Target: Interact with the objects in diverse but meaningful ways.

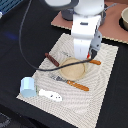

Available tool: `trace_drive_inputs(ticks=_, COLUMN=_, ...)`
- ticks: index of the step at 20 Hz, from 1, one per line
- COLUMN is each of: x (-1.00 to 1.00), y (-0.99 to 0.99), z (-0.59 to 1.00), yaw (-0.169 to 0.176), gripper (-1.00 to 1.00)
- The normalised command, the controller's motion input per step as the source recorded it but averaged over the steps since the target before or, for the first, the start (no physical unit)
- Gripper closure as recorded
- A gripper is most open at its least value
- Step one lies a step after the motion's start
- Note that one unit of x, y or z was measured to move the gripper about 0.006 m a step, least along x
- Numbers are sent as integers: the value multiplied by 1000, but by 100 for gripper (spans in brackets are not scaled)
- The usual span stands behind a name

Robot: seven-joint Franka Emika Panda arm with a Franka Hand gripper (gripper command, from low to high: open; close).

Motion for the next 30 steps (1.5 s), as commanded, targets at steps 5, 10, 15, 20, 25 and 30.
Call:
trace_drive_inputs(ticks=5, x=-178, y=-87, z=-367, yaw=0, gripper=100)
trace_drive_inputs(ticks=10, x=-238, y=-2, z=-234, yaw=9, gripper=-100)
trace_drive_inputs(ticks=15, x=-154, y=5, z=374, yaw=27, gripper=-100)
trace_drive_inputs(ticks=20, x=-189, y=0, z=784, yaw=0, gripper=-100)
trace_drive_inputs(ticks=25, x=-379, y=0, z=623, yaw=-11, gripper=-100)
trace_drive_inputs(ticks=30, x=-540, y=0, z=281, yaw=-32, gripper=-100)
